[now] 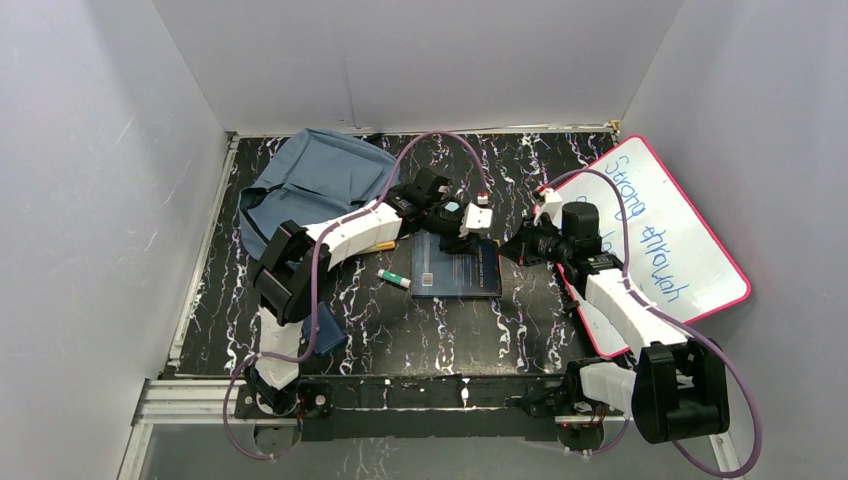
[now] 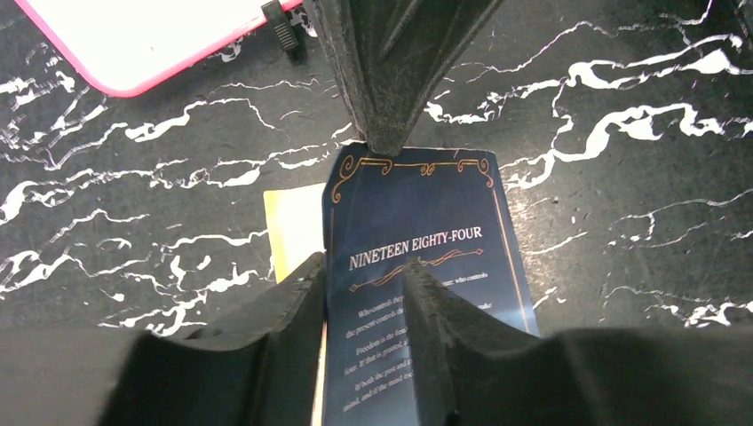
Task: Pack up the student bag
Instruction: Pick up the book from the center of the board.
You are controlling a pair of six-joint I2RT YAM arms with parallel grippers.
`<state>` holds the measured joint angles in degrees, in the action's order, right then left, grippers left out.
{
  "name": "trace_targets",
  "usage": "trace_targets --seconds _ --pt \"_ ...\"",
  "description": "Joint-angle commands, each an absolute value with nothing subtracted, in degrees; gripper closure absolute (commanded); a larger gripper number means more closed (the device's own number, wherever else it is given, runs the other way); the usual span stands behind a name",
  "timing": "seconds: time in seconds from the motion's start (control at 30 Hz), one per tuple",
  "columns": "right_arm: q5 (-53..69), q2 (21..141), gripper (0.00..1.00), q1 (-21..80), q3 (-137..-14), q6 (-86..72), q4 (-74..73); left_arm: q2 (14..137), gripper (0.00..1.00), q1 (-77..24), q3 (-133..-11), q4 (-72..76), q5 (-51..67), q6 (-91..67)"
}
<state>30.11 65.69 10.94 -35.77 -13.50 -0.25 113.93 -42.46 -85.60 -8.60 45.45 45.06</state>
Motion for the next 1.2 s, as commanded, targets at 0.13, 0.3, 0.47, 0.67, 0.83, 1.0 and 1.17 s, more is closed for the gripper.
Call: trace_targets --seconds 0.13,0.3,0.47,0.67,0.83,1.0,1.17 --pt "27.7 62.0 0.95 11.0 -35.9 -13.2 0.6 113.1 0.93 -42.3 -89.0 -10.3 48.3 42.7" --pt "22.7 58.1 0.69 11.1 -36.2 -14.1 -2.7 112.7 1.0 -42.3 -90.1 -10.3 48.1 41.0" --pt "16.5 51.3 0.49 11.0 -32.9 -16.6 -4.2 111.5 1.0 -42.2 -90.9 -10.2 47.6 40.2" --pt "13.6 43.5 0.25 11.1 -24.6 -22.8 -3.3 110.0 1.0 -42.1 -91.6 -10.2 45.5 40.5" --pt "15.2 41.1 0.17 11.1 -18.7 -31.1 -0.8 109.3 1.0 -42.1 -92.4 -9.7 44.2 40.4" --pt "17.1 41.1 0.11 11.1 -12.6 -39.4 8.3 108.7 1.0 -42.2 -93.2 -8.6 43.6 39.5" --pt "16.1 45.9 0.08 11.0 -8.0 -46.9 16.3 107.7 1.0 -42.1 -93.2 -7.9 42.7 39.5"
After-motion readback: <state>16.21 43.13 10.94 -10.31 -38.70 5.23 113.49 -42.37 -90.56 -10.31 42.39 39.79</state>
